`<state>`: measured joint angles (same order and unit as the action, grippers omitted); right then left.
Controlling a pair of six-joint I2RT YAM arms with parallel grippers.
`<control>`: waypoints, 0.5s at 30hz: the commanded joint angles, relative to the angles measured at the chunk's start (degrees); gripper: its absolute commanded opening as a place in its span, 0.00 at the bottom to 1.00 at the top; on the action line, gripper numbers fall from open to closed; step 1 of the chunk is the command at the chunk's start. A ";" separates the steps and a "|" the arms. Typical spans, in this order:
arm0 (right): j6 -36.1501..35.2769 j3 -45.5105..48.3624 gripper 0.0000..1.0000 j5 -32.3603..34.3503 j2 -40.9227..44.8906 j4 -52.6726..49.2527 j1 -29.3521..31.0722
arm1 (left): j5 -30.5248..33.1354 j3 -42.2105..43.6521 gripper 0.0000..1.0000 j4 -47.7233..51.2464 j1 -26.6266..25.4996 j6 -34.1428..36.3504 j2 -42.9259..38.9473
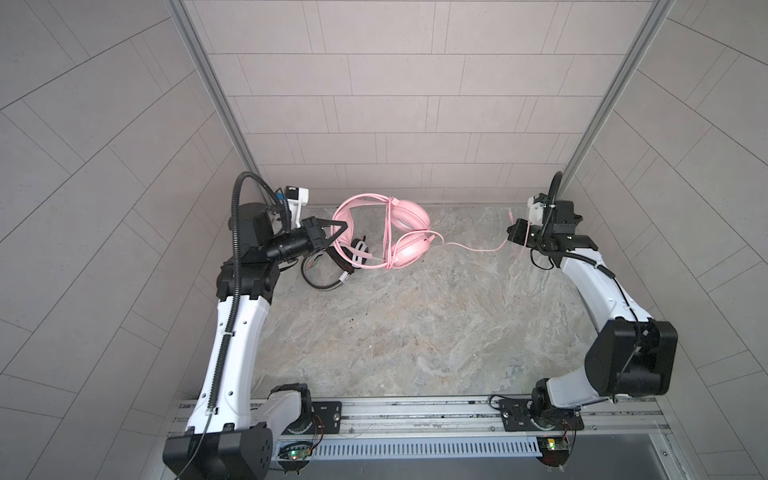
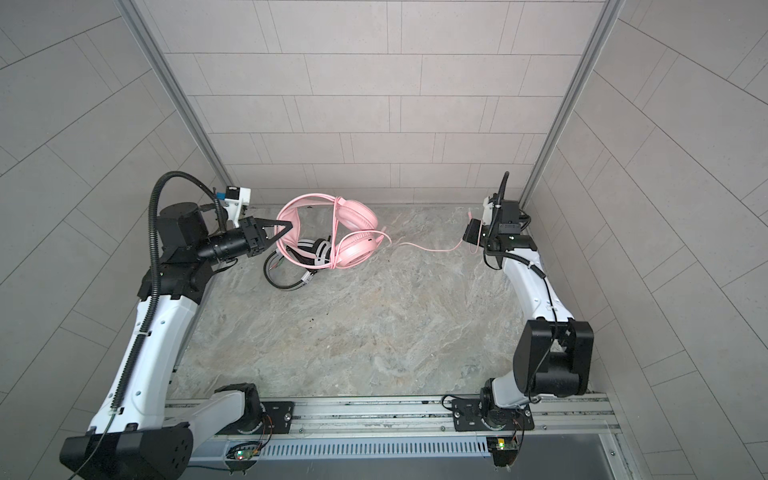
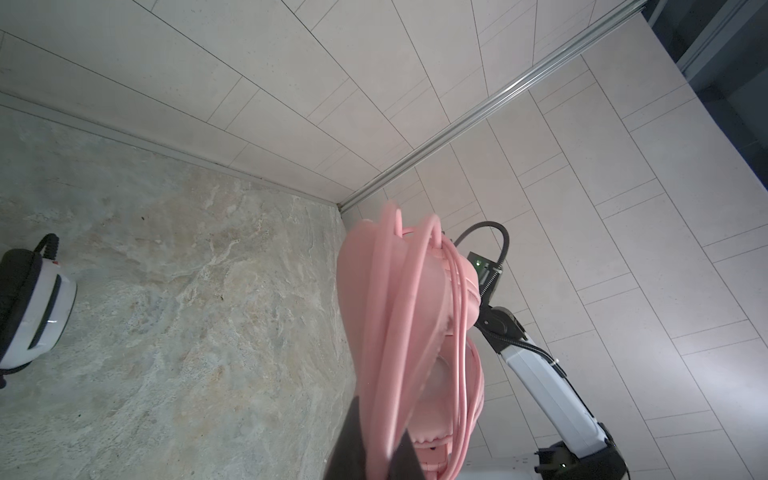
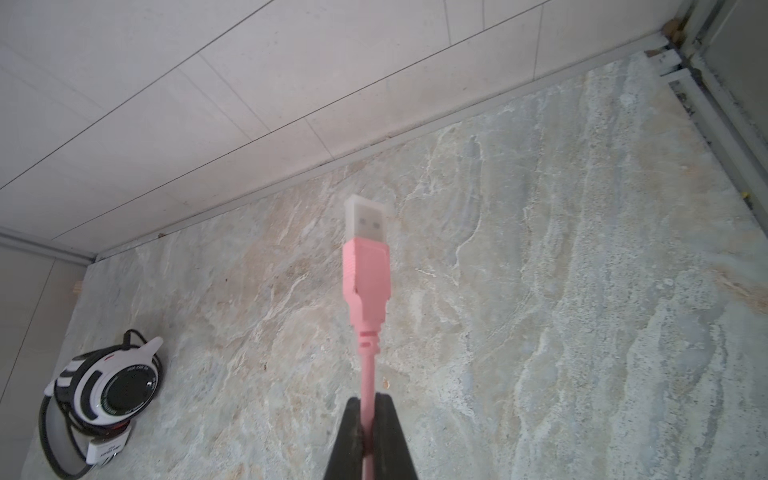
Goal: Wrap the headphones
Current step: 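Lift the pink headset with the left gripper and pull the plug end taut with right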
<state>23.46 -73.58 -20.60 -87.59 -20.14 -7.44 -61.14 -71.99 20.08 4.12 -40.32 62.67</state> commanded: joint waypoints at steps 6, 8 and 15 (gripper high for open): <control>1.68 -2.40 0.00 -1.32 -4.81 -0.52 -0.74 | -4.98 0.12 0.00 -12.35 0.19 -8.89 -1.60; 0.81 -2.40 0.00 -0.39 -3.46 0.28 0.59 | -4.41 1.02 0.00 -11.84 0.19 -8.28 -2.01; -1.91 -8.62 0.00 3.98 4.61 -6.14 7.15 | 0.59 1.45 0.00 0.26 0.10 2.53 -3.09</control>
<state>23.57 -79.66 -19.44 -89.71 -23.92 -2.85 -61.45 -70.13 19.68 4.10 -40.77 61.17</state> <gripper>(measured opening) 0.051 0.084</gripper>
